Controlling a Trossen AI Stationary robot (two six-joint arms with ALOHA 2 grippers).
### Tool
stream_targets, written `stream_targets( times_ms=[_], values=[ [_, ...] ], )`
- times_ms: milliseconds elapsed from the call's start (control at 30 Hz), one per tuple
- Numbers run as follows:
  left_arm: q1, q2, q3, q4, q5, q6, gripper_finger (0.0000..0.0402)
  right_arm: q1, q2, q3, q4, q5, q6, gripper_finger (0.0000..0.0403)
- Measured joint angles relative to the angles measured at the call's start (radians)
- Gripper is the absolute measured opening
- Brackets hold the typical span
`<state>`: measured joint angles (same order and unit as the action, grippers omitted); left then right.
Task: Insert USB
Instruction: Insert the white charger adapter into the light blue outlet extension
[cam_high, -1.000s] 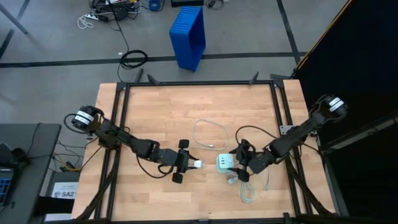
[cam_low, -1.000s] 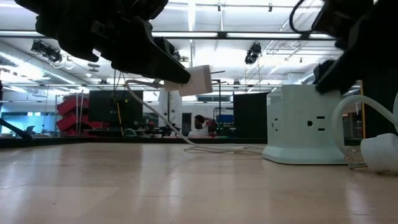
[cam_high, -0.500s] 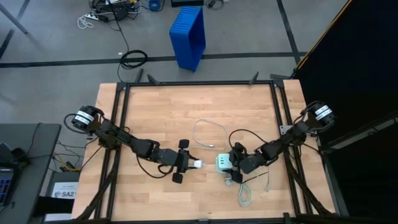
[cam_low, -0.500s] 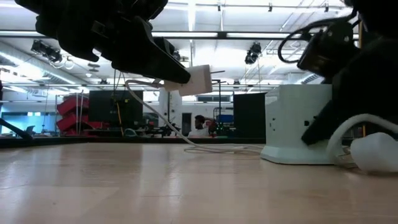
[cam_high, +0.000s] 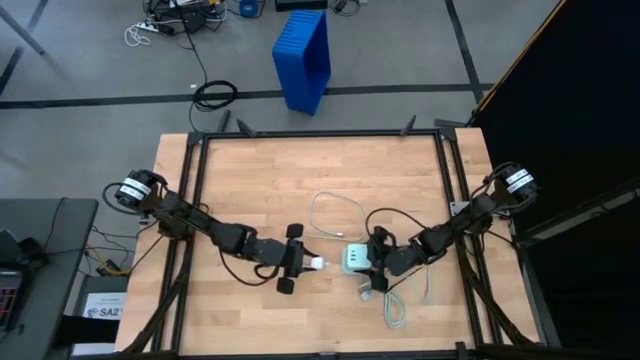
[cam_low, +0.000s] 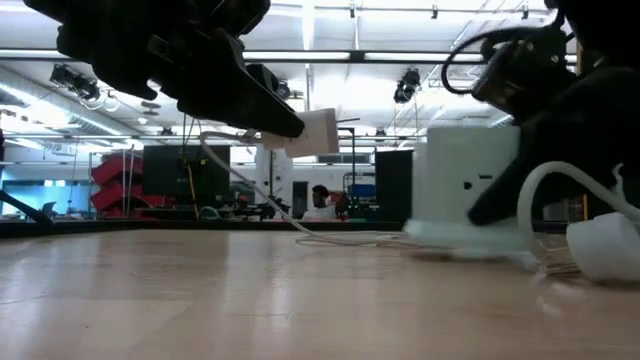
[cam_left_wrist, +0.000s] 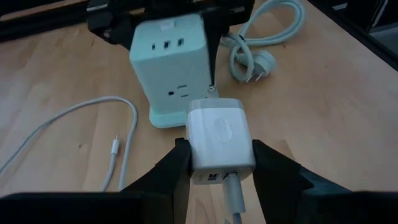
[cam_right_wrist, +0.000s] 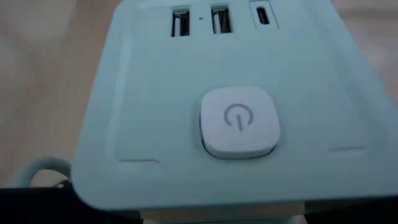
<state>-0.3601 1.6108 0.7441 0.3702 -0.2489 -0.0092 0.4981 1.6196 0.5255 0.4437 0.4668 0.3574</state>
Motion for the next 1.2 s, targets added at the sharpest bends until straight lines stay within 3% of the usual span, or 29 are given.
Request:
stream_targets(
  times_ms=[333,700,1200],
  values=[
    [0.016,0.0,0.0,-0.003,0.034,-0.028,0.0121,-0.09,0.0,0.016,0.158,-0.111,-0.115,0.0287],
    [0.018,0.0,-0.001,-0.013,0.036,-0.029,0.0121,-0.112,0.0,0.126,-0.023,-0.152,-0.121,0.0287],
    [0.02,0.0,-0.001,-0.01,0.034,-0.029,0.0121,-0.103,0.0,0.129,-0.035,-0.154,-0.082,0.0287]
  ],
)
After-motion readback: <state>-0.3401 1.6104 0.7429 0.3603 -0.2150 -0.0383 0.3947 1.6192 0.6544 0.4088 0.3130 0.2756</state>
